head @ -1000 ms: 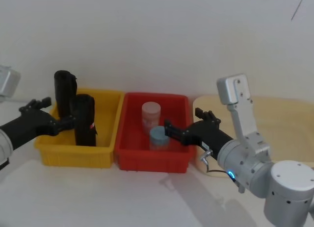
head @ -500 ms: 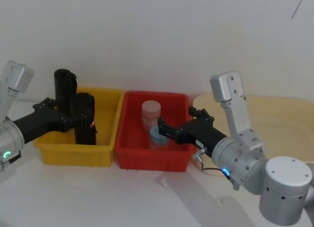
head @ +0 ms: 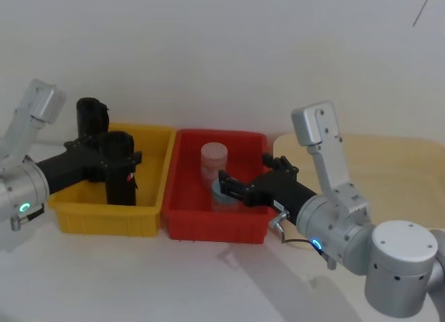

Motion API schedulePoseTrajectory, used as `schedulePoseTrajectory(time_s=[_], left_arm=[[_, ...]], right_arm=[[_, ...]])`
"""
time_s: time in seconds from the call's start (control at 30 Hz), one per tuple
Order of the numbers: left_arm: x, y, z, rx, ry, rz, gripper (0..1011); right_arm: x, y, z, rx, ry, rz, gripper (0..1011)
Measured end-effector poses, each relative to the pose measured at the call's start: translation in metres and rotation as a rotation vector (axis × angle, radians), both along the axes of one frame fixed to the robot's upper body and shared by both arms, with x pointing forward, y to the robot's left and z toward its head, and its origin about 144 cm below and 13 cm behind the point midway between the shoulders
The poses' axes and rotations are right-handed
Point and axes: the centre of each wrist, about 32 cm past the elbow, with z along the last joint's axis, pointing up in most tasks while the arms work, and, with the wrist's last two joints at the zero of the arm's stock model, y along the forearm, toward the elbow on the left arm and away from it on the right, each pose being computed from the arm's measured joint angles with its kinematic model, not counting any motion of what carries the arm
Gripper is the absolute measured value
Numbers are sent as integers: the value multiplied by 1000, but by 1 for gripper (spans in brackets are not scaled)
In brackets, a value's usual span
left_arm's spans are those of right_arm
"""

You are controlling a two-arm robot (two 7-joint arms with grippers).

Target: Pick up the garbage bag with the one hand and transfer it to the other hand.

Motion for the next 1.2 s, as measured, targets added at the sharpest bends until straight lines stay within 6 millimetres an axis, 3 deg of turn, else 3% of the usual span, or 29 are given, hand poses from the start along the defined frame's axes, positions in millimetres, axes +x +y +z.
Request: schedulePoseTrajectory(time_s=[0.67,1.2], left_arm=[[14,-3,1,17,7,-27,1000],[17,-3,2,21,7,-32,1000]], right_arm=[[16,13,-4,-24,32,19,1000],[34,30,-20,-76,72,22,1000]])
